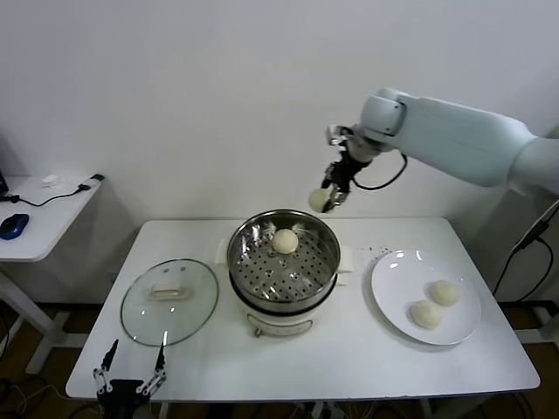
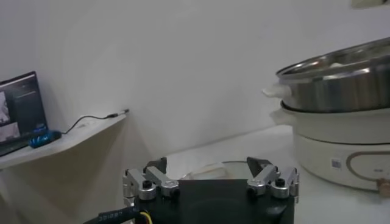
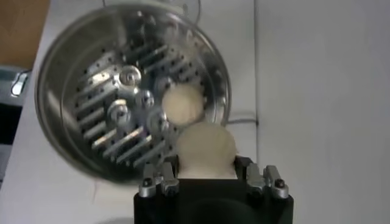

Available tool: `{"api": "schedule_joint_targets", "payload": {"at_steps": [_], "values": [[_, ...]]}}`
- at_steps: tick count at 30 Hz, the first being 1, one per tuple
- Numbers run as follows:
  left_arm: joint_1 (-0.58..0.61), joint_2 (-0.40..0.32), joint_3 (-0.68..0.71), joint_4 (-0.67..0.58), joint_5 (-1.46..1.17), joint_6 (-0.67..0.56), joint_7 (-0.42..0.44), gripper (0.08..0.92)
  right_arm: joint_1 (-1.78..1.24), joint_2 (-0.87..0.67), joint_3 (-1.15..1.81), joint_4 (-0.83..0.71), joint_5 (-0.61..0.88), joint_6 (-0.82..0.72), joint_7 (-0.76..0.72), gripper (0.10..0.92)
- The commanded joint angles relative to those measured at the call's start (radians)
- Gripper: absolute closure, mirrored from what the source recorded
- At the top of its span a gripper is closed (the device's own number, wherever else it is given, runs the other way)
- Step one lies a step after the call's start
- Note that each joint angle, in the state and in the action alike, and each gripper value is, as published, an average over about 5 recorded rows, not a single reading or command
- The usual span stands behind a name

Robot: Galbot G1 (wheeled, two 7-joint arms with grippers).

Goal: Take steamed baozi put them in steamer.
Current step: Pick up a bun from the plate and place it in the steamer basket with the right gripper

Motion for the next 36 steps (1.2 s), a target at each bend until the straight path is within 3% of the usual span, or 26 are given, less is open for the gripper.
{"api": "schedule_joint_targets", "payload": {"at_steps": [1, 11, 28, 36], "values": [[0.001, 0.007, 0.002, -0.003, 0.002, -0.004, 0.0, 0.177, 0.0, 0.178, -0.04, 0.011, 0.105, -0.044, 0.053, 0.423], [0.004, 0.002, 0.001, 0.003, 0.012, -0.016, 0.0, 0.177, -0.11, 0.259, -0.077, 0.013, 0.119, -0.067, 0.097, 0.414], [-0.002, 0.001, -0.009, 0.026, 0.009, -0.018, -0.001, 0.177, -0.193, 0.249, -0.109, 0.005, 0.094, -0.074, 0.136, 0.409], [-0.009, 0.0, -0.008, 0.029, 0.013, -0.013, 0.0, 0.177, -0.188, 0.229, -0.087, 0.012, 0.085, -0.076, 0.132, 0.231]]}}
